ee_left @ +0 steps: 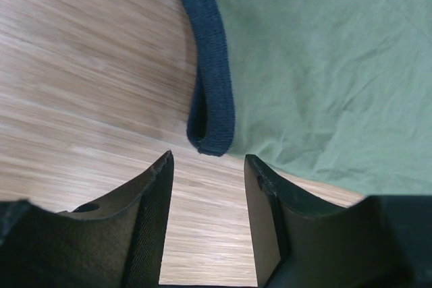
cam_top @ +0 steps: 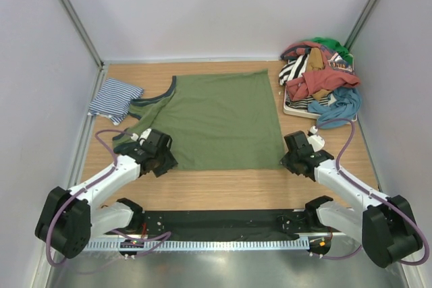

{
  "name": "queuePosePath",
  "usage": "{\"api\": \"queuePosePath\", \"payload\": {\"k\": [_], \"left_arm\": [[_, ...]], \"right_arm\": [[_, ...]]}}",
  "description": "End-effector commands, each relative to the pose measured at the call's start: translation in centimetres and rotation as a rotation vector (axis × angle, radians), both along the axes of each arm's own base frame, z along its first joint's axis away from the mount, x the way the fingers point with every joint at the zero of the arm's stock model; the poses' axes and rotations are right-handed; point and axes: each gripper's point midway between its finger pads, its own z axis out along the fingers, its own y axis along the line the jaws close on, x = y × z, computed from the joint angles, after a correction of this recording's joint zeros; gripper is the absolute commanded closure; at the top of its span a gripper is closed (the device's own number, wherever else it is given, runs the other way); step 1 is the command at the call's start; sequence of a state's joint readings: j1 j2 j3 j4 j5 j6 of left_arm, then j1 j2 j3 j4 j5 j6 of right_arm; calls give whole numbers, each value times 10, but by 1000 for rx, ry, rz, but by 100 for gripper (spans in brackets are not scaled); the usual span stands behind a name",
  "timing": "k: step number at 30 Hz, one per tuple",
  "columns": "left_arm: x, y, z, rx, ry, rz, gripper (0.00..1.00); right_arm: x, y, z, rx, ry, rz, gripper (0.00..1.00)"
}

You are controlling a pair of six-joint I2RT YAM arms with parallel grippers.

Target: Fold and stack the tank tops

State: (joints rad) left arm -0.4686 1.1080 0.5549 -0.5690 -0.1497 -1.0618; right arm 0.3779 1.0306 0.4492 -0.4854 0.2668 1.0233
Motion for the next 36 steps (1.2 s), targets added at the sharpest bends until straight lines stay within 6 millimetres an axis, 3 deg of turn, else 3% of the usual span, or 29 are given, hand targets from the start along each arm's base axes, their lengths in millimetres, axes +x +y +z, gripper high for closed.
{"api": "queuePosePath", "payload": {"k": [1, 8, 9, 10, 12, 16, 28, 32, 36], "left_arm": [[15, -6, 2, -8, -59, 32, 54], [21, -4, -4, 16, -60, 58, 58], [23, -6, -3, 3, -75, 66, 63], [22, -4, -4, 2, -80, 73, 80], [21, -5, -4, -4, -86, 72, 100], [17, -9, 6, -20, -113, 45, 100], [-27, -49, 31, -89, -118, -70, 100], [-32, -55, 36, -86, -118, -85, 100], [-25, -49, 38, -29, -126, -67, 100]], "right_arm": [[7, -1, 11, -2, -48, -10, 99], [6, 2, 12, 18, -56, 2, 99], [6, 3, 13, 21, -61, 4, 99], [6, 3, 13, 22, -61, 3, 99], [6, 2, 16, 21, -65, 2, 99], [3, -3, 25, -1, -75, 1, 99], [-8, -19, 73, -7, -178, -47, 99], [-8, -27, 80, -40, -192, -63, 99], [2, -32, 91, -83, -231, -68, 99]]}}
